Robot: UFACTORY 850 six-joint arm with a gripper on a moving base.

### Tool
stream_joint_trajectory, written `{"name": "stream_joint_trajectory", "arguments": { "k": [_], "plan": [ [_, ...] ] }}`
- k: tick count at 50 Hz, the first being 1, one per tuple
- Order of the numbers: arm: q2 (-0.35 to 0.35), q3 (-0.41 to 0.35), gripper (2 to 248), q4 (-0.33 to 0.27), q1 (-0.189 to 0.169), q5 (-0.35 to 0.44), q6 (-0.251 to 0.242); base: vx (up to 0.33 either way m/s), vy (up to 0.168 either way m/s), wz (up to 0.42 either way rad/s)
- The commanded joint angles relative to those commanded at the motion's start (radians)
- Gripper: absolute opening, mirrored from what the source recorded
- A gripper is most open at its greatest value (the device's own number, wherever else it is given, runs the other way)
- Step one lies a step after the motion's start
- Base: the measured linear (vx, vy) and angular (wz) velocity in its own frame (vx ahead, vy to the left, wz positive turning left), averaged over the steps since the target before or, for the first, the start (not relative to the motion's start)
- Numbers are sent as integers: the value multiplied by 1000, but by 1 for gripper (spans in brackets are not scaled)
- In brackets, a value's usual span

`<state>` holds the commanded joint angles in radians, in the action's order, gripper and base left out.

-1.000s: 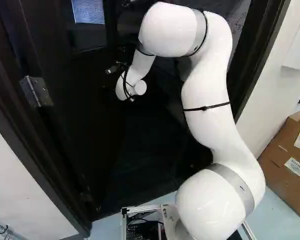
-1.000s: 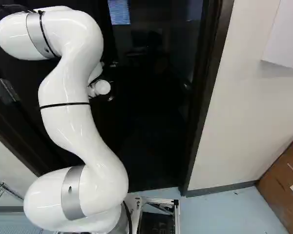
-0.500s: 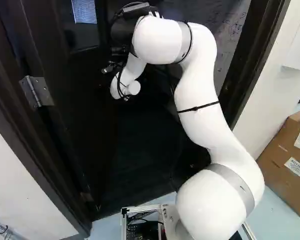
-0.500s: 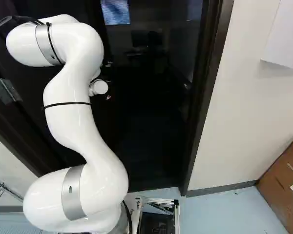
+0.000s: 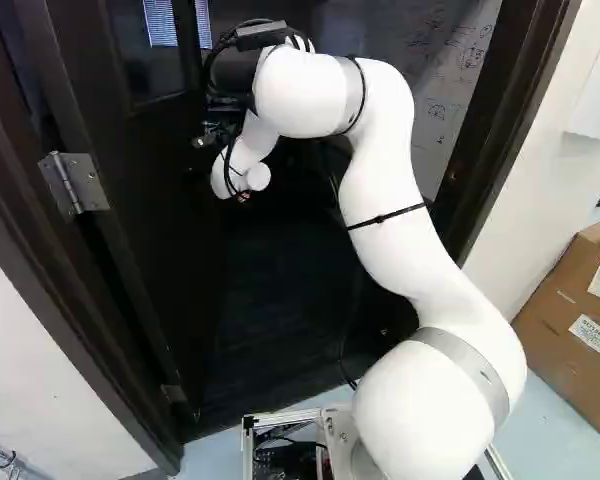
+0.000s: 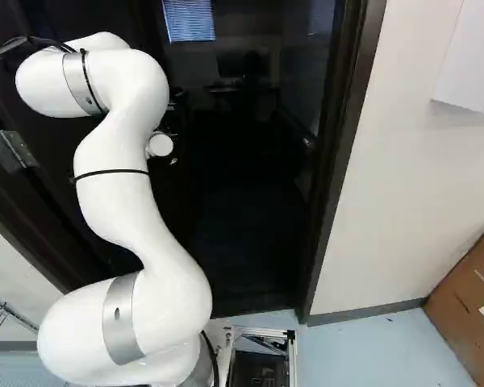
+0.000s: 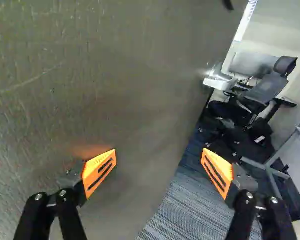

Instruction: Open the door and move inside

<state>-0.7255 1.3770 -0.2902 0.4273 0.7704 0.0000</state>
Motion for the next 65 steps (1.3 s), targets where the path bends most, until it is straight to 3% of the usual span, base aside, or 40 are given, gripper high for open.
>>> {"name": "stream_joint_trajectory", "arguments": {
  "k": [27,65],
  "plan": [
    [-48,67,247,0,47,0,0,0,0,0],
    [-42,58,247,0,134,0,0,0,0,0]
  ]
}}
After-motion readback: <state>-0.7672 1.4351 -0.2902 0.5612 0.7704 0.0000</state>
